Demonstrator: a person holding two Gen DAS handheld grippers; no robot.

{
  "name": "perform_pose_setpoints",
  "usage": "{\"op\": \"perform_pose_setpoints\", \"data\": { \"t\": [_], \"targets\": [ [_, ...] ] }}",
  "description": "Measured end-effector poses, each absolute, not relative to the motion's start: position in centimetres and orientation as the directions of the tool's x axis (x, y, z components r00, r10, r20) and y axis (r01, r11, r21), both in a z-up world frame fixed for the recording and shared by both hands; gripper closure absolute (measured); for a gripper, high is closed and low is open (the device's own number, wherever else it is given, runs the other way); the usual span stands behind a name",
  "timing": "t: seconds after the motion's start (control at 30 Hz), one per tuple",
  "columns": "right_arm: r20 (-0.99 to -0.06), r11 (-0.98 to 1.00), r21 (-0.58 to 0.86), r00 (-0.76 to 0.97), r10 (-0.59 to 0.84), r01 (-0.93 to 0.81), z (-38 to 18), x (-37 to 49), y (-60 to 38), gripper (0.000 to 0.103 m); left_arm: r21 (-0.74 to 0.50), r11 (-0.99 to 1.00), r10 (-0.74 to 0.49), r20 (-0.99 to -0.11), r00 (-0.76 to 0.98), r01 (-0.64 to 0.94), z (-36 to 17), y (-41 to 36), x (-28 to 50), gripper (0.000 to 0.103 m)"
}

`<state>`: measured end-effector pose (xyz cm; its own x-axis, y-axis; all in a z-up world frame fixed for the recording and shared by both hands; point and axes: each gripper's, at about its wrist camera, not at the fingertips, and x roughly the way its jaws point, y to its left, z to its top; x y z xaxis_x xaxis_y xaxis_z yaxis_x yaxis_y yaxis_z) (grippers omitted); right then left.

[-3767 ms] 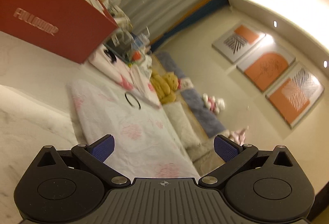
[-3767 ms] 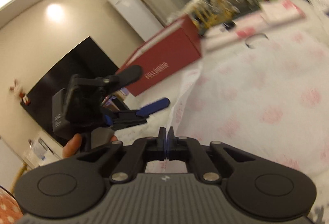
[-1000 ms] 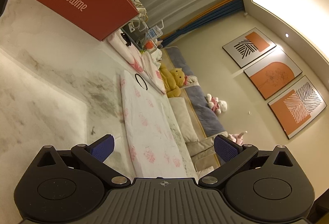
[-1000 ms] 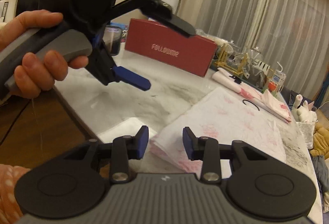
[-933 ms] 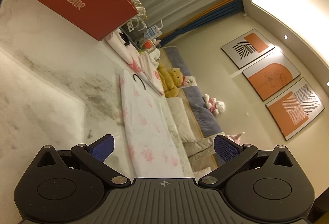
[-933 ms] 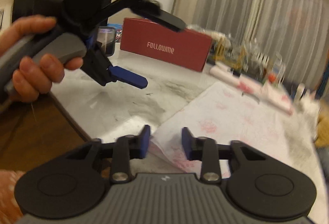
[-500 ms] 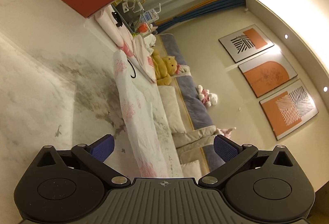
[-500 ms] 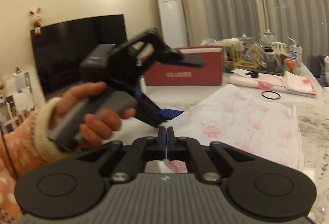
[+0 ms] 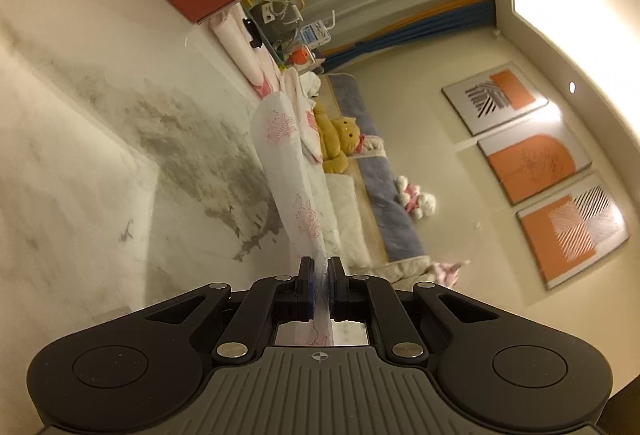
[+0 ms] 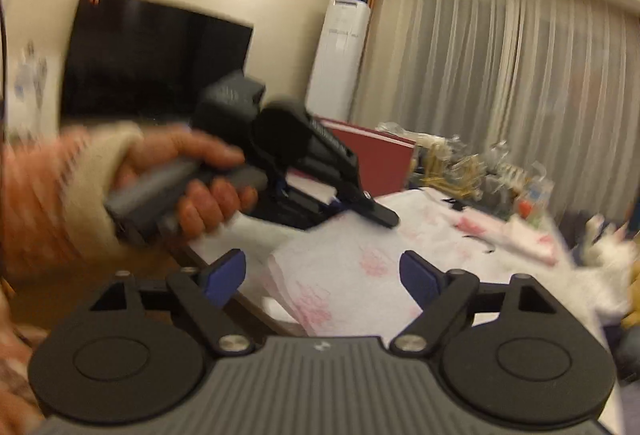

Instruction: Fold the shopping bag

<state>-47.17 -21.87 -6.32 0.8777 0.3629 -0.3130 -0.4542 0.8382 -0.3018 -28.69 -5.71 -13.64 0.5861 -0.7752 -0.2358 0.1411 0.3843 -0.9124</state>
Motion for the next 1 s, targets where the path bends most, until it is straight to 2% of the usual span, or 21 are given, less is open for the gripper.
{"op": "perform_pose_setpoints", "data": {
  "t": [0.1,0.27,0.33,0.43,0.57,0.73,0.83,0.93,1.0],
  "targets": [
    [-0.289,0.805,-0.436,0.909,0.300,-0.404,-7.5,-46.6,-19.5,0.020,-0.935,0.334,-0.790,-0.207,0.577,0.122,-13.8,-5.2,-29.4,0.096],
    [-0.198,0.759,-0.603,0.968,0.157,-0.246,-9.4,-45.1,-16.5,0.023,-0.947,0.304,-0.779,-0.182,0.601,0.107,-13.6,-3.7,-30.8,0.096],
    [-0.188,0.729,-0.638,0.968,0.165,-0.248,-10.0,-45.2,-15.8,0.023,-0.952,0.292,-0.773,-0.179,0.609,0.091,-13.9,-3.2,-31.0,0.096],
    [-0.190,0.692,-0.665,0.960,0.206,-0.280,-10.9,-45.9,-14.7,0.022,-0.970,0.233,-0.782,-0.147,0.606,0.066,-14.7,-2.8,-31.1,0.096],
    [-0.152,0.700,-0.664,0.964,0.220,-0.264,-11.5,-46.5,-13.3,0.014,-0.993,0.112,-0.799,-0.071,0.597,0.032,-15.7,-3.1,-31.2,0.096],
    [-0.079,0.784,-0.579,0.972,0.221,-0.225,-10.7,-47.1,-12.8,0.008,-0.995,0.087,-0.806,-0.041,0.590,0.049,-15.2,-3.8,-31.5,0.096],
    [-0.049,0.787,-0.597,0.986,0.157,-0.155,-10.9,-47.0,-12.8,0.005,-0.994,0.098,-0.805,-0.051,0.590,0.048,-15.3,-3.8,-31.7,0.096],
    [-0.048,0.763,-0.640,0.996,0.078,-0.091,-11.8,-46.3,-13.4,0.015,-0.992,0.117,-0.800,-0.070,0.596,0.041,-15.6,-3.2,-32.1,0.096],
    [-0.051,0.752,-0.656,0.998,0.044,-0.067,-12.2,-45.8,-14.0,0.029,-0.991,0.127,-0.799,-0.084,0.595,0.031,-16.0,-2.8,-32.4,0.096]
  ]
}}
